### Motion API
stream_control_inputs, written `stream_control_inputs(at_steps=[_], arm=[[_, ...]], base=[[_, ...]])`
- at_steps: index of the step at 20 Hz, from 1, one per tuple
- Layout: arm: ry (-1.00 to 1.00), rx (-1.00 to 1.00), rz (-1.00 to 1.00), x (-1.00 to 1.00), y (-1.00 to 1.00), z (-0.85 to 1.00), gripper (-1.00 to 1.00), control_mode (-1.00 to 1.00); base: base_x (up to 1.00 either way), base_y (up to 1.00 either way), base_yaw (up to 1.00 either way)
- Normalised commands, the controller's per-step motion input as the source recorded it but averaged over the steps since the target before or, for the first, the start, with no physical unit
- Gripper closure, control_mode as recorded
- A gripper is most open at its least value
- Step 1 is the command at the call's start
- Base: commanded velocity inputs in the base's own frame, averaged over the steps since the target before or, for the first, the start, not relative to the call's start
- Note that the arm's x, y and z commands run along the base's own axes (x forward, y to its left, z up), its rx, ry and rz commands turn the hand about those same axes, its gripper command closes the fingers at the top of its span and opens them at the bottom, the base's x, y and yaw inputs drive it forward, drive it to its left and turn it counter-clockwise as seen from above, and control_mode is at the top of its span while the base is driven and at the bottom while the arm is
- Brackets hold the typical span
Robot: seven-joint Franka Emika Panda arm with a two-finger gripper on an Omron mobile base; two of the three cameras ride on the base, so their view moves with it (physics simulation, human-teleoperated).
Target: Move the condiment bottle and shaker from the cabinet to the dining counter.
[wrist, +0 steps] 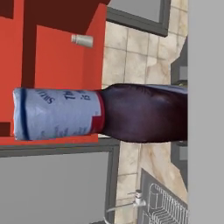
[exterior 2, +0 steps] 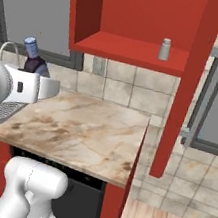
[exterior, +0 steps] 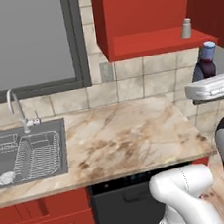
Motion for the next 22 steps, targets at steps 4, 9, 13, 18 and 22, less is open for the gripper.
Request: stream_control_inputs(at_steps=[4,9,13,18,22], arm=[[0.0,0.0,0.0,0.0,0.0,0.0,1.0,1.0],[0.0,0.0,0.0,0.0,0.0,0.0,1.0,1.0],[0.0,0.0,0.0,0.0,0.0,0.0,1.0,1.0],[0.0,0.0,0.0,0.0,0.0,0.0,1.0,1.0],[0.0,0.0,0.0,0.0,0.0,0.0,1.0,1.0]], base=[[-0.8,0.83,0.41],[-0.69,1.0,0.57],[-0.44,0.97,0.71],[-0.24,0.81,0.83],[-0.21,0.68,0.87]])
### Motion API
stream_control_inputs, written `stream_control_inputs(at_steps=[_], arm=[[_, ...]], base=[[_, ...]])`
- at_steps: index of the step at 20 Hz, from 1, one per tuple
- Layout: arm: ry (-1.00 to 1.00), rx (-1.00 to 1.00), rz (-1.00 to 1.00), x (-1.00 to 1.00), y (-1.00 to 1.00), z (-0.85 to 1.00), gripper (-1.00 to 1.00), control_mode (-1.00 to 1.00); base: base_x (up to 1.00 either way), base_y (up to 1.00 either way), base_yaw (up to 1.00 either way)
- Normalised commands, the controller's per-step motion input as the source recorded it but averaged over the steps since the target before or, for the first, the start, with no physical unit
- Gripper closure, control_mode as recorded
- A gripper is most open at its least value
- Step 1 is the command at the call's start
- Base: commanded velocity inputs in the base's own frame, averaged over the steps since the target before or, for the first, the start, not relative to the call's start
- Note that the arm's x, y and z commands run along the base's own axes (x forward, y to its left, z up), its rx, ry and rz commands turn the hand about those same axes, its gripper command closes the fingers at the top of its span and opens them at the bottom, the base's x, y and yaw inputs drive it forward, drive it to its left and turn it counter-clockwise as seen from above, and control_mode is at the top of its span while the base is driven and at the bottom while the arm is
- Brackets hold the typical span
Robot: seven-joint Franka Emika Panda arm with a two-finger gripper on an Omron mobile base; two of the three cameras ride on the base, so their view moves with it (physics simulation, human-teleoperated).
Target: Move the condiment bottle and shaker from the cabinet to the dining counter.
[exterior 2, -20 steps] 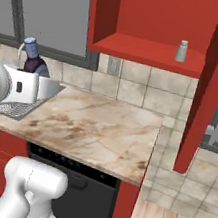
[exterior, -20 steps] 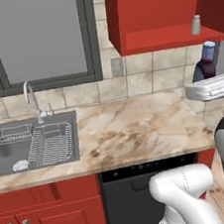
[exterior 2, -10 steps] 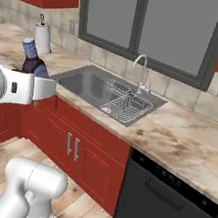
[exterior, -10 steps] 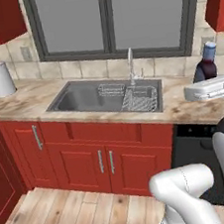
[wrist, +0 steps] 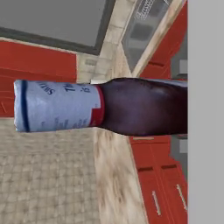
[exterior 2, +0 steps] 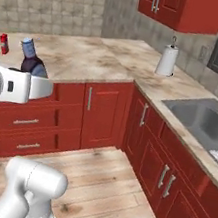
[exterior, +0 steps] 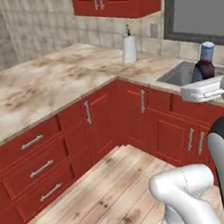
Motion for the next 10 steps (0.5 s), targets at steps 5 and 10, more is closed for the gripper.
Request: stream_control_inputs(at_steps=[5,10], arm=[[0.0,0.0,0.0,0.0,0.0,0.0,1.0,1.0],[0.0,0.0,0.0,0.0,0.0,0.0,1.0,1.0]], base=[[-0.22,0.67,0.87],[-0.05,0.5,0.78]])
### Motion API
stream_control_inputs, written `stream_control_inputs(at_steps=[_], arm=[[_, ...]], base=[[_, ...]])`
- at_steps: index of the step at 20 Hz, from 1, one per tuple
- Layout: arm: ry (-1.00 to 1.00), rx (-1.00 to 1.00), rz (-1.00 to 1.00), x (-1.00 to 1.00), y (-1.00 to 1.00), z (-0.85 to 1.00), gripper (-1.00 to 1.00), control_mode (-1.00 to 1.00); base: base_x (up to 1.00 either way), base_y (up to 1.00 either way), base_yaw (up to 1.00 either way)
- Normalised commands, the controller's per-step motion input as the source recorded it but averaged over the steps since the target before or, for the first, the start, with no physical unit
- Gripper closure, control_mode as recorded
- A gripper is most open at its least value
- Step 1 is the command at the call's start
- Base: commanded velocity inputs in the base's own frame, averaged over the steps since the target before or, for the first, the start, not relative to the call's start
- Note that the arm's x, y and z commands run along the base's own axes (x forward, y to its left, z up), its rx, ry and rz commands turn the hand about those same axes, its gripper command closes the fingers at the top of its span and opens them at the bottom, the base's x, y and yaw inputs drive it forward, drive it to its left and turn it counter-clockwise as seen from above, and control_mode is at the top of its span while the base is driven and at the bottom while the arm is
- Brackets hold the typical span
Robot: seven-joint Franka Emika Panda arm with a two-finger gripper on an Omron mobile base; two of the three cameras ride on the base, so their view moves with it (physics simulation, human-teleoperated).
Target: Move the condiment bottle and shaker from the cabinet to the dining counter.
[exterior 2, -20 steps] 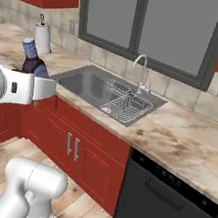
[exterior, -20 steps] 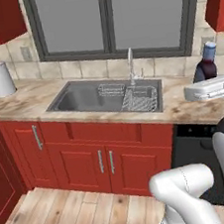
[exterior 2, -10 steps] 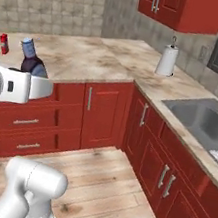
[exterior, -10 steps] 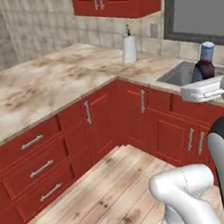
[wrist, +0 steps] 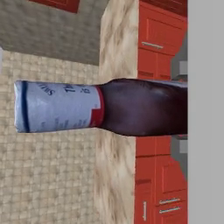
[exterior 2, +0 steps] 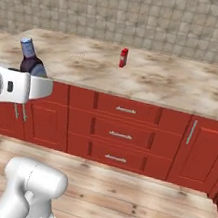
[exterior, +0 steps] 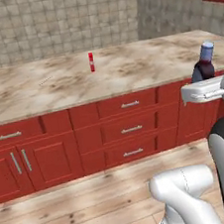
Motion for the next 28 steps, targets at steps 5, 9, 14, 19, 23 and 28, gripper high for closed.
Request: stream_control_inputs(at_steps=[5,9,14,19,23,28], arm=[[0.0,0.0,0.0,0.0,0.0,0.0,1.0,1.0],[0.0,0.0,0.0,0.0,0.0,0.0,1.0,1.0],[0.0,0.0,0.0,0.0,0.0,0.0,1.0,1.0],[0.0,0.0,0.0,0.0,0.0,0.0,1.0,1.0],[0.0,0.0,0.0,0.0,0.0,0.0,1.0,1.0],[0.0,0.0,0.0,0.0,0.0,0.0,1.0,1.0]], base=[[0.13,0.36,0.48],[0.02,0.46,0.46],[0.0,0.74,0.31],[0.0,0.86,0.22],[0.0,0.76,0.25],[0.09,0.75,0.19]])
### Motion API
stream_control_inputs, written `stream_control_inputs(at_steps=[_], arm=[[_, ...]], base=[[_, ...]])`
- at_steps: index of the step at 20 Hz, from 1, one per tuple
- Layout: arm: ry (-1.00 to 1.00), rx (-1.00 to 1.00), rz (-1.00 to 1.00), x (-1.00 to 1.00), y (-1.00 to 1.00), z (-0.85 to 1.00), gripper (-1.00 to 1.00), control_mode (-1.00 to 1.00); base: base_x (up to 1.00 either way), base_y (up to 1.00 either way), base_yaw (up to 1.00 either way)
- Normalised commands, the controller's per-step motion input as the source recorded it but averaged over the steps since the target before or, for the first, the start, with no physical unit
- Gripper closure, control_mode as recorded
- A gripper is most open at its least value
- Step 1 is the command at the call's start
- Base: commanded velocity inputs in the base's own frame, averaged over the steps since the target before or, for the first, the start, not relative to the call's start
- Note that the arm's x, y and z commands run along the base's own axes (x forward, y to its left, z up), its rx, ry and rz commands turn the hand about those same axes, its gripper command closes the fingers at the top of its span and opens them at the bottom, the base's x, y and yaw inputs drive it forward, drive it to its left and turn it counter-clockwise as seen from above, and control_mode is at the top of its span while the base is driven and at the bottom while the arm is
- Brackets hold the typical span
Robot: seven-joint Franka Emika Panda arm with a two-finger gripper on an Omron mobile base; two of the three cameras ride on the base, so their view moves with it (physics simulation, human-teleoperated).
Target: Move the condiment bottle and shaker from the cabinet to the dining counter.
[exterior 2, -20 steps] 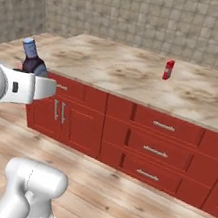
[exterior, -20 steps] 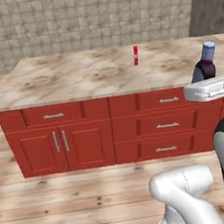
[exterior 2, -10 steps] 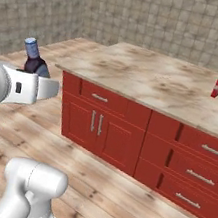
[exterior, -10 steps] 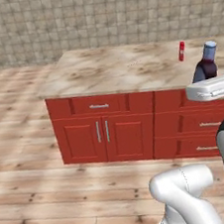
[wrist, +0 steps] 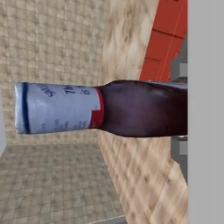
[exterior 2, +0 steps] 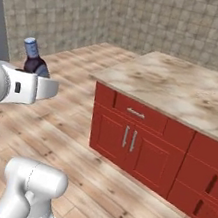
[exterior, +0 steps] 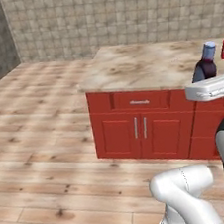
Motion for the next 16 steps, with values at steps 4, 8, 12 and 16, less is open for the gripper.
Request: stream_control_inputs(at_steps=[4,8,12,16], arm=[[0.0,0.0,0.0,0.0,0.0,0.0,1.0,1.0],[0.0,0.0,0.0,0.0,0.0,0.0,1.0,1.0],[0.0,0.0,0.0,0.0,0.0,0.0,1.0,1.0],[0.0,0.0,0.0,0.0,0.0,0.0,1.0,1.0]], base=[[0.28,0.85,0.09],[0.63,0.89,0.0],[0.81,0.99,-0.06],[0.87,1.0,-0.14]])
